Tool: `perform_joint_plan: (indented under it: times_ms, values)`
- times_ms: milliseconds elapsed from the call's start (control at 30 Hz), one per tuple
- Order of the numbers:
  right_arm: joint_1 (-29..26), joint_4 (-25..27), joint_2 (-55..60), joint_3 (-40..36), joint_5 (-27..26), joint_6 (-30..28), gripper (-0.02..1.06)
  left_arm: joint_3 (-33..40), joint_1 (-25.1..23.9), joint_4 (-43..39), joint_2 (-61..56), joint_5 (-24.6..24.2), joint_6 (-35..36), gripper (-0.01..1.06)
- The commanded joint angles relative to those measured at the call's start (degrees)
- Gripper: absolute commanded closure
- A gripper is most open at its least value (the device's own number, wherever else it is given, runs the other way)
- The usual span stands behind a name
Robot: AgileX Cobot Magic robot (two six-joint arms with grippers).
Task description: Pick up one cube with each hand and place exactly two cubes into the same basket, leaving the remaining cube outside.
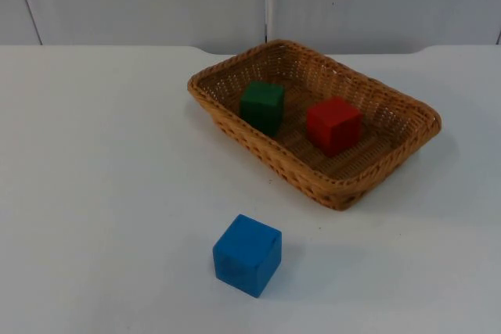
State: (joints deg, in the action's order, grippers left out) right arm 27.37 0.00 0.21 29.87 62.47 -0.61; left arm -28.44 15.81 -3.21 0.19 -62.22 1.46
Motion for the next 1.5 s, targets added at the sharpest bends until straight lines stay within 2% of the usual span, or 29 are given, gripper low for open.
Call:
perform_joint_plan:
  times_ms: [0, 400, 567, 733, 1033, 1467]
  values:
    - [-0.30, 0.33, -0.21, -0.36, -0.67, -0.23, -0.01, 0.16, 0.10, -0.01, -0.19, 0.65, 0.34, 0.00]
    - [-0.57, 0.34, -0.21, -0.36, -0.79, -0.23, -0.01, 0.16, 0.10, -0.01, -0.19, 0.65, 0.34, 0.00]
    - [-4.13, 0.34, -0.21, -0.36, -0.79, -0.23, -0.01, 0.16, 0.10, -0.01, -0.19, 0.65, 0.34, 0.00]
    - [-11.08, 0.34, -0.21, -0.36, -0.79, -0.23, -0.01, 0.16, 0.10, -0.12, -0.19, 0.65, 0.34, 0.00]
    - [-19.45, 0.34, -0.21, -0.36, -0.79, -0.23, -0.01, 0.16, 0.10, -0.24, -0.19, 0.65, 0.34, 0.00]
    - [-20.80, 0.34, -0.21, -0.36, -0.79, -0.23, -0.01, 0.16, 0.10, -0.35, -0.19, 0.65, 0.34, 0.00]
